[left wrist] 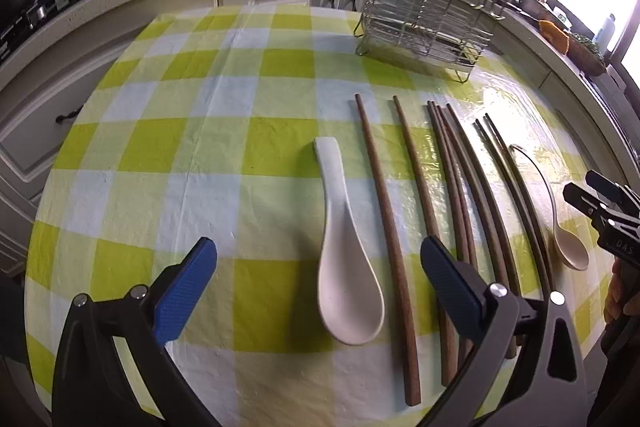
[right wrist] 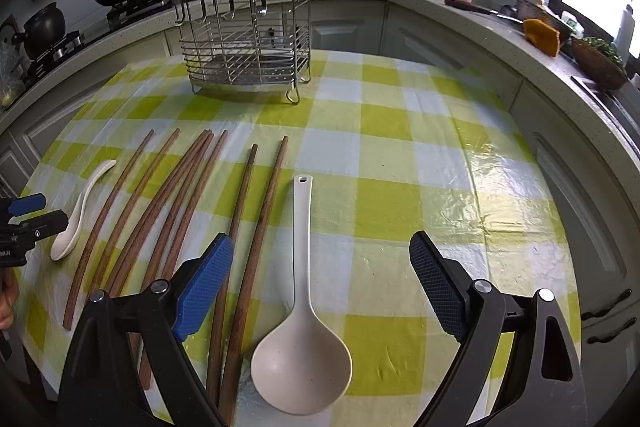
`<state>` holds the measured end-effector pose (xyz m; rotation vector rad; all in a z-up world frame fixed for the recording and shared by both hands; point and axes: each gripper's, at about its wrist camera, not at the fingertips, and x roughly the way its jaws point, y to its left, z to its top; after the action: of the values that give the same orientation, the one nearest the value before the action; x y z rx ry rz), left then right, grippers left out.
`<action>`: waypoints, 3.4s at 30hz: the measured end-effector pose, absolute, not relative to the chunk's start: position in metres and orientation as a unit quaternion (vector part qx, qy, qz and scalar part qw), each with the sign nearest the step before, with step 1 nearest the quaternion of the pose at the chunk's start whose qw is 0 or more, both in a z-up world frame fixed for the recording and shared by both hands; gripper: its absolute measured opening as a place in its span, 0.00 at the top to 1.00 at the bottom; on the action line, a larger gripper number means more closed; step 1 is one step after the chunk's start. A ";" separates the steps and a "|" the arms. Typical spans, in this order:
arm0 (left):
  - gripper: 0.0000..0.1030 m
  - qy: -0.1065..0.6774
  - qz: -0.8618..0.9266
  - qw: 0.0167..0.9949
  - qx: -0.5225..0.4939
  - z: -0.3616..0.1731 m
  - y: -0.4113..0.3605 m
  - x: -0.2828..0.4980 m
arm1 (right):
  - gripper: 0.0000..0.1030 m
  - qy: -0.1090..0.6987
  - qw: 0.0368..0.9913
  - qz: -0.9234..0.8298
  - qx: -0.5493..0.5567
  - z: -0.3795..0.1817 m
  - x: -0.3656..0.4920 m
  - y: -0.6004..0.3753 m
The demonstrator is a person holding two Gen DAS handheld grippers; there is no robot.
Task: Organize utensils
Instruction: 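Lower the left tool onto the white soup spoon while the right tool reaches the white ladle spoon, then close the left tool on the soup spoon handle while the right tool grips the ladle handle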
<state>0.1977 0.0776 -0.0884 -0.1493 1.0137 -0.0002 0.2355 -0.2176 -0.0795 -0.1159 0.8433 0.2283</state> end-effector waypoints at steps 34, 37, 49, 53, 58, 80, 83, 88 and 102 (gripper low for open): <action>0.53 0.486 -0.004 0.873 -0.045 -0.099 0.065 0.243 | 0.83 0.474 0.868 0.129 -0.079 -0.107 0.286 -0.204; 0.53 0.477 0.004 0.877 -0.057 -0.094 0.071 0.239 | 0.83 0.471 0.869 0.128 -0.078 -0.107 0.285 -0.203; 0.76 0.487 0.016 0.871 -0.054 -0.107 0.071 0.244 | 0.83 0.459 0.877 0.122 -0.074 -0.100 0.282 -0.204; 0.76 0.483 -0.002 0.874 -0.046 -0.107 0.059 0.250 | 0.83 0.458 0.877 0.122 -0.072 -0.100 0.281 -0.204; 0.76 0.480 -0.014 0.876 -0.032 -0.108 0.045 0.252 | 0.83 0.457 0.878 0.122 -0.072 -0.098 0.280 -0.206; 0.86 0.431 -0.024 0.902 -0.022 -0.065 0.051 0.234 | 0.94 0.395 0.907 0.124 -0.077 -0.058 0.261 -0.211; 0.86 0.428 -0.023 0.903 -0.019 -0.063 0.051 0.232 | 0.94 0.394 0.907 0.128 -0.075 -0.055 0.259 -0.213; 0.86 0.441 -0.022 0.897 -0.011 -0.077 0.049 0.234 | 0.82 0.434 0.891 0.112 -0.065 -0.078 0.269 -0.223; 0.86 0.452 -0.023 0.891 -0.022 -0.086 0.053 0.249 | 0.72 0.477 0.861 0.150 -0.091 -0.111 0.303 -0.211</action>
<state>0.2493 0.0526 -0.0861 -0.0460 0.9382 -0.0481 0.3030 -0.2106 -0.1108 -0.1914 1.0004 0.3143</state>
